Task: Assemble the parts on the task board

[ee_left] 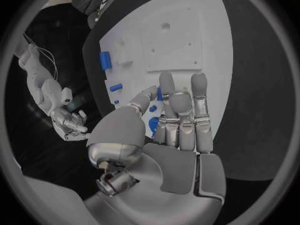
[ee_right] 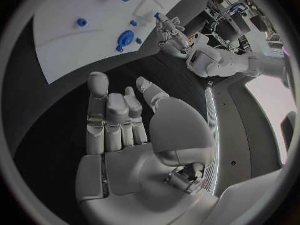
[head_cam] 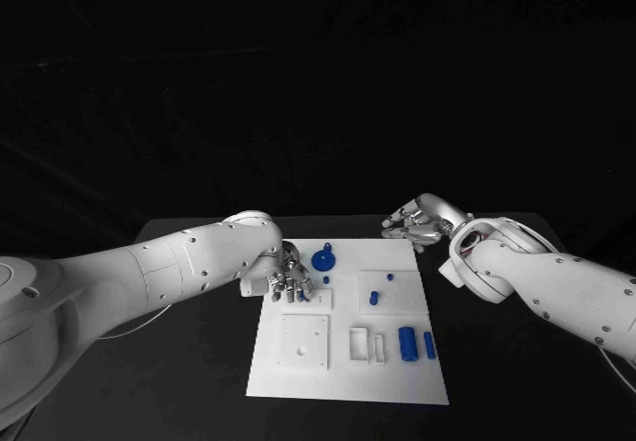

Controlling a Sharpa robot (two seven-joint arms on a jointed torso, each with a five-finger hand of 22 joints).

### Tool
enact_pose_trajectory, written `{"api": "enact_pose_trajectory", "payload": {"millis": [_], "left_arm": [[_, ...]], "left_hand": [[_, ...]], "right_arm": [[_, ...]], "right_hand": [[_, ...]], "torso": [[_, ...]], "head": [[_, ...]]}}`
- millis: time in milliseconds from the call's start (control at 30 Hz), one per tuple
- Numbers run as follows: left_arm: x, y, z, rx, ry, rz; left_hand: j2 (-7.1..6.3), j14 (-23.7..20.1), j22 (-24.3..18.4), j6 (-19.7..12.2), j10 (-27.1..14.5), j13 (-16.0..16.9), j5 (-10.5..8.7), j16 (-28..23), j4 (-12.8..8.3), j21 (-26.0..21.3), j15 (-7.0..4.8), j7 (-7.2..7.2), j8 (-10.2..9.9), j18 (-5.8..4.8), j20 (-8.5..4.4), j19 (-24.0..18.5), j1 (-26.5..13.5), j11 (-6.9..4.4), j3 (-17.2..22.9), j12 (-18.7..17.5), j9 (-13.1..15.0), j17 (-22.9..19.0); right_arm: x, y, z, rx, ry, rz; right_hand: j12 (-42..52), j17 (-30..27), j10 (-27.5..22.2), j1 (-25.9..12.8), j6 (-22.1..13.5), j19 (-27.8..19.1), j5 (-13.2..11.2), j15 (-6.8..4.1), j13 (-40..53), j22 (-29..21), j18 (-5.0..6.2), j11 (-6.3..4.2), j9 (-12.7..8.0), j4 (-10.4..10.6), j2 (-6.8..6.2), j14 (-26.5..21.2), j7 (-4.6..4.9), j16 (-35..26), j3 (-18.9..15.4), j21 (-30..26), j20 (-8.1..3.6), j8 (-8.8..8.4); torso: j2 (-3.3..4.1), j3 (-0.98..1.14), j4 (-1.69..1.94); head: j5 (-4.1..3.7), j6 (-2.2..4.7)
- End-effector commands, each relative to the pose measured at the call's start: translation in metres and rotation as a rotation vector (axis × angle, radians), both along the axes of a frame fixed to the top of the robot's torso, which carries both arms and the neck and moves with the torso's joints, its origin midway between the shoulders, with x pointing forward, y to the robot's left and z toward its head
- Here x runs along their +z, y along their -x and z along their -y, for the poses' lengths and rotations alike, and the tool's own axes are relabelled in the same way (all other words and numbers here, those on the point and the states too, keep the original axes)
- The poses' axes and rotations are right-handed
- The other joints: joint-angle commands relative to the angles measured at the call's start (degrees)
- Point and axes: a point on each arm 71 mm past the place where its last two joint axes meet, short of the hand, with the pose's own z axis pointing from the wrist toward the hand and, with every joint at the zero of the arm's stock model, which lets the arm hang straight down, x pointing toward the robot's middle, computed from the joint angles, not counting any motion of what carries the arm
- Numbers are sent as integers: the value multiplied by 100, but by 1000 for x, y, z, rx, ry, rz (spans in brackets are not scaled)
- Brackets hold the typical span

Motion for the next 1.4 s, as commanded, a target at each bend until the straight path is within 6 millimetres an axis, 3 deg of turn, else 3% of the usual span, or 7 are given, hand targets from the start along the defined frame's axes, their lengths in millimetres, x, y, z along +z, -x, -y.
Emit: {"api": "enact_pose_trajectory", "payload": {"millis": [33, 433, 967, 1400], "left_arm": [[-2, 1, 3, -19, -14, 0], [-6, 1, 5, -6, -5, 1], [-4, 0, 4, 9, 12, 72], [1, 10, -4, 42, 90, 214]], "left_hand": [[70, 53, 19, 1182, 287, 11, 1, 35, 36, -36, 5, -711, 20, -48, 8, 47, -7, -30, -2, 35, 1305, 6], [136, 51, 298, 1205, 286, 23, -162, 83, 207, -284, -10, -723, 20, -66, -7, 157, -86, -39, -46, 95, 1369, 18], [130, 55, 532, 1200, 288, 21, -169, 98, 225, -486, -5, -720, 16, -61, 1, 237, 12, -40, -47, 90, 1356, -6], [110, 47, 639, 1212, 286, 25, -176, 120, 231, -577, -7, -724, 17, -57, 2, 273, 40, -46, -47, 106, 1345, -7]], "right_arm": [[1, 1, -2, 7, -11, 6], [1, 1, -4, 9, -13, 5], [1, 0, -3, 5, -14, 6], [1, 0, 2, -2, -9, 1]], "right_hand": [[-13, 0, -28, -2, -26, 259, 10, -12, -3, -7, 47, -2, -6, 25, -68, -15, -7, -9, -6, -24, -20, 3], [-5, 3, -24, 1, -35, 260, 17, -11, 1, -7, 47, 0, -7, 23, -68, -14, -2, -6, -1, -18, -20, 1], [-10, 1, -31, -19, -51, 258, 16, -9, -6, -17, 50, 1, -7, 43, -63, -15, 0, -10, 7, -25, -18, 3], [-10, 1, -31, -19, -51, 258, 16, -9, -6, -17, 50, 1, -7, 43, -63, -15, 0, -10, 7, -25, -18, 3]], "torso": [[-1, 1, 9], [-1, 5, 3], [-3, 8, 14], [-6, 3, 16]], "head": [[13, -13], [28, -24], [16, -20], [-28, -33]]}}
